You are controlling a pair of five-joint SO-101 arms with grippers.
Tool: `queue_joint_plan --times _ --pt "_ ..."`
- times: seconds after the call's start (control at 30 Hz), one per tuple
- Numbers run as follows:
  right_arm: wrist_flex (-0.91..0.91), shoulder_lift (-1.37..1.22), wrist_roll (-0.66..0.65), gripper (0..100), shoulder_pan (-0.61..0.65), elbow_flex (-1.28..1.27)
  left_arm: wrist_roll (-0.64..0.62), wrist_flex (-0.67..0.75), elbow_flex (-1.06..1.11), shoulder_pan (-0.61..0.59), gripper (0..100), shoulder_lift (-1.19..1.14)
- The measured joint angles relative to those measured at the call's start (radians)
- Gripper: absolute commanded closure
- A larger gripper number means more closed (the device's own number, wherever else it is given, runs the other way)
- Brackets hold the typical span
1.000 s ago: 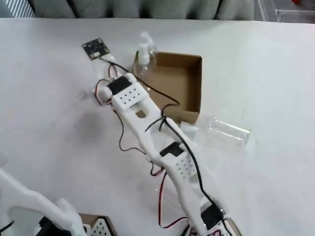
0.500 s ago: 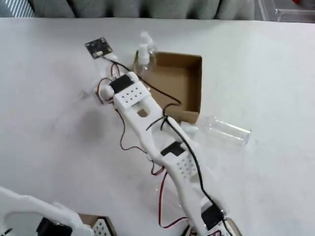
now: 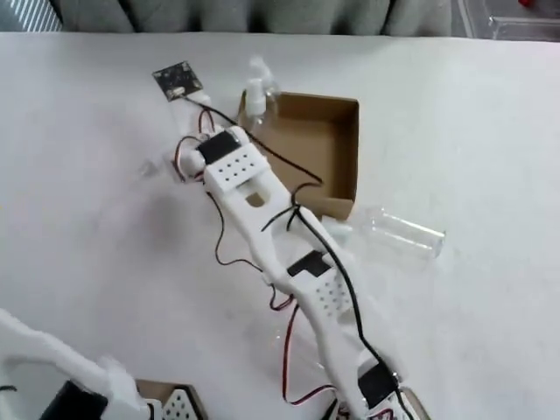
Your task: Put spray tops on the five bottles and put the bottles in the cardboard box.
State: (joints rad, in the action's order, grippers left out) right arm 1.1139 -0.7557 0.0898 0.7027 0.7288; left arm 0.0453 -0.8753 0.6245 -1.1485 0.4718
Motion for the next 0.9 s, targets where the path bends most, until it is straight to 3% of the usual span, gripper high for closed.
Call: queue_joint_plan --times 0.27,0.5,0.9 --pt "0.552 0.233 -0.002 98.2 0.025 0.0 -0.046 -0.064 0.061 0.359 98 -0.018" --pt "0.585 0.473 -0.035 98.2 0.011 -0.203 -0.153 -0.133 0.153 0.647 98 -0.018" --pt "0.585 0.936 -0.1 98.2 -0.078 -0.638 -0.164 -0.135 0.242 0.919 98 -0.018"
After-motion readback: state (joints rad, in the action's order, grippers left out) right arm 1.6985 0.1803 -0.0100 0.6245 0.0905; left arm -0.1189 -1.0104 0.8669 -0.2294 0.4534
